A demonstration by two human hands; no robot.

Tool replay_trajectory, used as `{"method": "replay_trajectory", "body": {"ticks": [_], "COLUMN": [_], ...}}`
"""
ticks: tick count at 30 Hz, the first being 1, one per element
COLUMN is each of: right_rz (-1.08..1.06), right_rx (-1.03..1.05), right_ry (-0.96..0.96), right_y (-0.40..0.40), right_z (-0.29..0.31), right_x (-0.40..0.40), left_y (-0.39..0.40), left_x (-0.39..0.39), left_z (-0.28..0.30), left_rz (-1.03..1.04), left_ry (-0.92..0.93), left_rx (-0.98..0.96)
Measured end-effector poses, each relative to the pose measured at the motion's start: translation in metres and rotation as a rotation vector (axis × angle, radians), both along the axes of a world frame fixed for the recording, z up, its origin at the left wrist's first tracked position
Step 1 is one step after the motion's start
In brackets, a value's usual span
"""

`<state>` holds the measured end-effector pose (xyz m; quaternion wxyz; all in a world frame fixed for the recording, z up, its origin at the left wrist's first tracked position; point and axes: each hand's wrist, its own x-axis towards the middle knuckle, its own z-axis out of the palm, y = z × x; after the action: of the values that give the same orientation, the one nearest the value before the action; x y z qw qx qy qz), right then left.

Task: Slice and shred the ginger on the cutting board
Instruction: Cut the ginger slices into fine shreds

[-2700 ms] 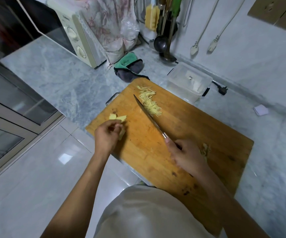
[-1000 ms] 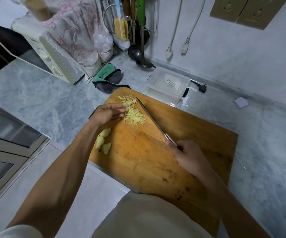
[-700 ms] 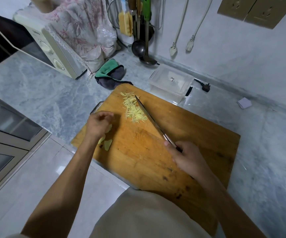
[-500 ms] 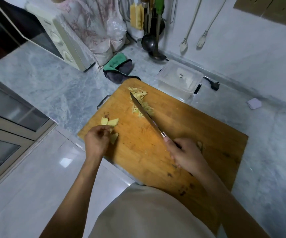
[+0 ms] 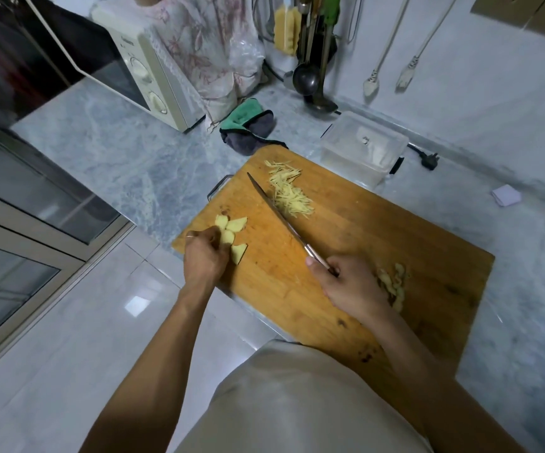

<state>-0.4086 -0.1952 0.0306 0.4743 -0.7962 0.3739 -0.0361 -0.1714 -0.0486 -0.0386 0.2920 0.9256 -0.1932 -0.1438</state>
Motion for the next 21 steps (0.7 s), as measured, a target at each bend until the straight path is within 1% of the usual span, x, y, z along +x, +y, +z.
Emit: {"method": "replay_trajectory", "body": {"ticks": [2, 6, 11, 16, 19, 21], "right_rz": [-0.011, -0.035, -0.070, -0.102, -0.111, -0.112], "right_rx": [-0.011, -0.010, -0.014, 0.024, 0.037, 0.046], "right_ry": [-0.001, -0.026, -0.033, -0.043, -0.052, -0.056], "right_y": [0.003, 0.008, 0.009, 0.012, 0.013, 0.014], "right_z": [0.001, 0.003, 0.002, 0.002, 0.003, 0.004], "right_x": [-0.003, -0.008, -0.012, -0.016, -0.019, -0.021], "left_y": [-0.003, -0.002, -0.016, -0.028, -0.030, -0.027], "left_x": [0.001, 0.000, 0.008, 0.008, 0.012, 0.010], "left_z": [0.001, 0.002, 0.011, 0.021, 0.021, 0.021], "left_rz": [-0.032, -0.023, 0.001, 0.078, 0.110, 0.109], "left_ry": [-0.010, -0.037, 0.051, 0.067, 0.158, 0.134], "left_rx": [0.053, 0.041, 0.099, 0.178, 0.133, 0.064]}}
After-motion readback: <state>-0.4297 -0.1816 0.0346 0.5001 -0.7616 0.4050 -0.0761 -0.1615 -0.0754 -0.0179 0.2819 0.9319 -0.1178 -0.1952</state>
